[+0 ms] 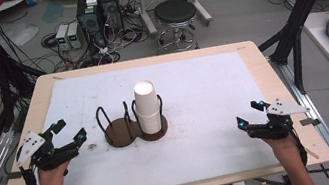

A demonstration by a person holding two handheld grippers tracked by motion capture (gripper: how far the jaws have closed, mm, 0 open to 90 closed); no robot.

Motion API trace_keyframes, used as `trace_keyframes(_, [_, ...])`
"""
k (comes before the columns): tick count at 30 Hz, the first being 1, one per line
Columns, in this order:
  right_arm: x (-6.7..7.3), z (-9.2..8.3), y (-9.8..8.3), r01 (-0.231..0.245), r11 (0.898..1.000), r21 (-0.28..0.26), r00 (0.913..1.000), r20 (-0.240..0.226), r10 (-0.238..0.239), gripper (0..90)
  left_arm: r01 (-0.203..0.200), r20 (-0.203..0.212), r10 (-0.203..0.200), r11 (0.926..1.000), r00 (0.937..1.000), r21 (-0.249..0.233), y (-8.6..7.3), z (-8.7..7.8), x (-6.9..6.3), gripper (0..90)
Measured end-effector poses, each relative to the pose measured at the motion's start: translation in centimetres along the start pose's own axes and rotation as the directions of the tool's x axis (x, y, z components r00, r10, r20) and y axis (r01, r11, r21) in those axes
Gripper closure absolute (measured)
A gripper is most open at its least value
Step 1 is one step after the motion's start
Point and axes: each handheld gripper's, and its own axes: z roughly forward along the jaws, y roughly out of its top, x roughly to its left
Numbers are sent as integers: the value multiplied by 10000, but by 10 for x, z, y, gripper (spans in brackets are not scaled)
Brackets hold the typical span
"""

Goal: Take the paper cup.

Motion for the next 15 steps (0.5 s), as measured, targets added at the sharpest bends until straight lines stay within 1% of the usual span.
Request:
trace_keyframes(6, [-1, 1, -2, -26, 10000, 40, 9999, -110, 26, 196, 9, -8, -9, 10000, 10000, 57, 0, 4, 1, 148])
trace_keyframes(11, [-1, -1, -2, -69, 10000, -15, 9999, -111, 69, 196, 17, 29, -17, 10000, 10000, 13, 0, 2, -1, 150])
trace_keyframes(14, [0, -1, -1, -56, 10000, -9, 9999, -95, 56, 196, 11, 92, -11, 10000, 10000, 33, 0, 2, 0, 149])
trace_keyframes(15, [0, -1, -1, 54, 10000, -21, 9999, -115, -55, 196, -13, 118, 12, 10000, 9999, 46, 0, 3, 0, 150])
